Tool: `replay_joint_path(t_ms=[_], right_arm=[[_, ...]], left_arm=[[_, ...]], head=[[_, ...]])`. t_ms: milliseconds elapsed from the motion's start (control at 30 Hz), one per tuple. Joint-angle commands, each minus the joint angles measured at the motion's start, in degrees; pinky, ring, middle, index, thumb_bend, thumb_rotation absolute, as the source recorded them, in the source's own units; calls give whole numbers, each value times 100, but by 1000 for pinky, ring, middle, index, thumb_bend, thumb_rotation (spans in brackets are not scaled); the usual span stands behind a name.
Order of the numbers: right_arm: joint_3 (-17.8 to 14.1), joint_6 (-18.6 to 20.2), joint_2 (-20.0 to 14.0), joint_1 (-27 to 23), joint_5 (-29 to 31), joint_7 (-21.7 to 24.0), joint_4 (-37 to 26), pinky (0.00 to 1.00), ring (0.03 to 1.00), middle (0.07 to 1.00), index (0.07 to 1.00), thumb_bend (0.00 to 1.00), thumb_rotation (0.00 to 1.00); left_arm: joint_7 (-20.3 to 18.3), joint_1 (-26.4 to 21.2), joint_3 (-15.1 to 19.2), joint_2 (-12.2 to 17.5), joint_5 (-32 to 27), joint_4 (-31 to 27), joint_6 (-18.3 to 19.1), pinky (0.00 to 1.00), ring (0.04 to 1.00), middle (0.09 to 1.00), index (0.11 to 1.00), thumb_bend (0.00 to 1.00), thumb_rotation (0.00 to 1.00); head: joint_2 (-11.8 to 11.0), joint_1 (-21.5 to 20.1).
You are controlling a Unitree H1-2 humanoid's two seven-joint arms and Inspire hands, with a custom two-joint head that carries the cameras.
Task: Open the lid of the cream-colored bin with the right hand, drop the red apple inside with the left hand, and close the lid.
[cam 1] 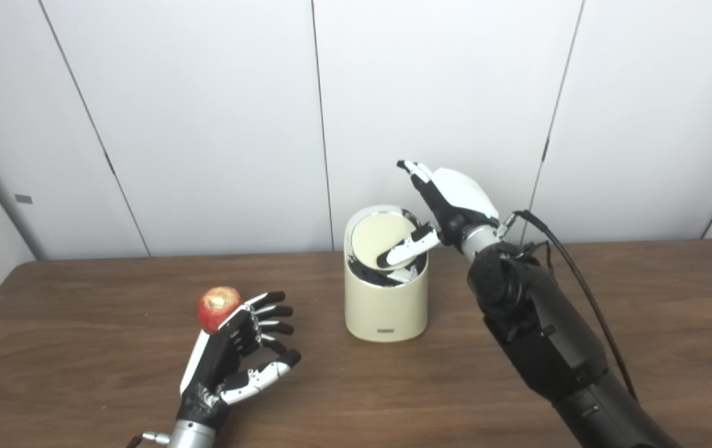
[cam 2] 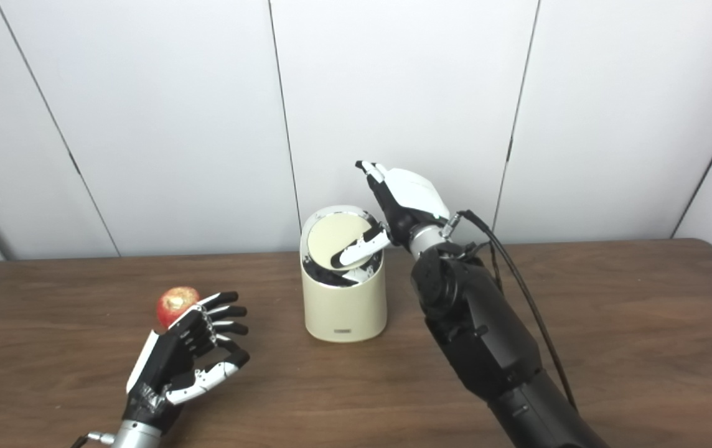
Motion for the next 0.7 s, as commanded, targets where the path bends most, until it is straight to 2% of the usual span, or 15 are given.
replay_joint_path(t_ms=[0,133,267,500,667], right_arm=[[157,8,-147,-172,-341,122,-47,790,915,979,956,912,244],[341,1,-206,-169,-553,208,-39,809,905,977,954,906,259],[204,-20,-163,-97,-354,192,-176,811,906,969,944,907,279],[-601,19,154,80,209,275,-794,708,878,929,909,776,426],[-1151,-5,283,265,638,190,-1218,694,852,911,889,754,358]], left_arm=[[51,211,-75,-131,-27,12,9,507,652,736,807,650,105],[53,232,-78,-120,-18,-28,35,512,656,738,810,654,124],[52,218,-59,-118,-45,-3,29,500,649,737,812,653,118],[48,206,-60,-105,-18,41,35,497,639,730,804,649,101],[63,199,-68,-108,22,51,11,509,643,729,805,656,118]], head=[[17,2],[32,17],[37,6],[19,-26],[15,-23]])
